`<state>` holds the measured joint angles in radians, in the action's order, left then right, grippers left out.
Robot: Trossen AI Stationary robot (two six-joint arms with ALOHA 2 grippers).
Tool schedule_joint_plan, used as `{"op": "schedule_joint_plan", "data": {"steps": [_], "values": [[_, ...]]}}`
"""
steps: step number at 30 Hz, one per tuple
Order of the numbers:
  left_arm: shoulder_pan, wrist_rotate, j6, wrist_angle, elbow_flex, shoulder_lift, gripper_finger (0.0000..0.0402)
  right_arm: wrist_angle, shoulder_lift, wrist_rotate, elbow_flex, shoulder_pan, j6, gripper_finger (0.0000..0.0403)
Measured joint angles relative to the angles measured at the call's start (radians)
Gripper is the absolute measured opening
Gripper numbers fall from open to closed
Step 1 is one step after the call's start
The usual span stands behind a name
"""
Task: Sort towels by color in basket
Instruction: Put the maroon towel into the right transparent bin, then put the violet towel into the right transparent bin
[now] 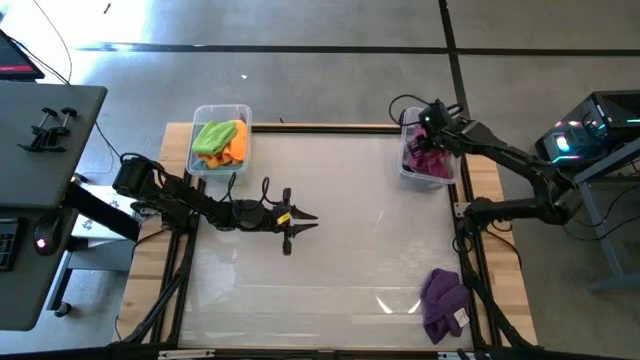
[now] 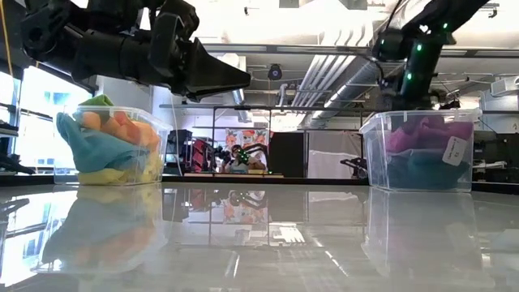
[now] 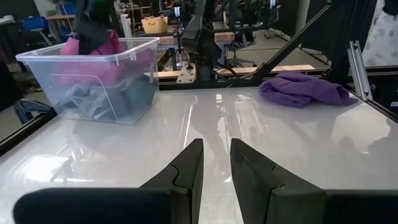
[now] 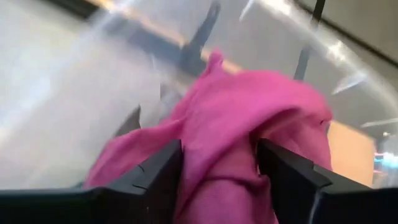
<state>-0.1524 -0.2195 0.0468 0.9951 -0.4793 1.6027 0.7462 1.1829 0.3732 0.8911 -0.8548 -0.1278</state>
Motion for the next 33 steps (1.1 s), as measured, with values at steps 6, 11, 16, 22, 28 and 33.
{"op": "schedule_joint_plan", "data": {"steps": [6,11,16,22,28,33], "values": [[0.0,0.0,-0.01,0.0,0.0,0.0,0.0066,-0.004,-0.125,0.058,0.03,0.042,-0.032,0.0204],[0.0,0.0,-0.01,-0.001,0.0,0.0,0.0066,0.011,-0.224,0.093,0.029,0.146,-0.14,0.0204],[0.0,0.0,-0.01,-0.002,0.0,0.0,0.0066,-0.036,-0.233,0.127,0.027,0.4,-0.182,0.0204],[-0.009,0.0,-0.02,-0.005,0.0,0.0,0.0066,-0.188,-0.192,0.279,0.027,0.778,-0.174,0.0204],[-0.037,0.0,-0.019,-0.004,0.0,0.0,0.0066,-0.39,-0.101,0.475,-0.031,1.089,-0.113,0.0204],[-0.05,0.0,-0.018,-0.003,0.0,0.0,0.0066,-0.803,-0.021,0.529,-0.251,1.233,-0.006,0.0204]]}}
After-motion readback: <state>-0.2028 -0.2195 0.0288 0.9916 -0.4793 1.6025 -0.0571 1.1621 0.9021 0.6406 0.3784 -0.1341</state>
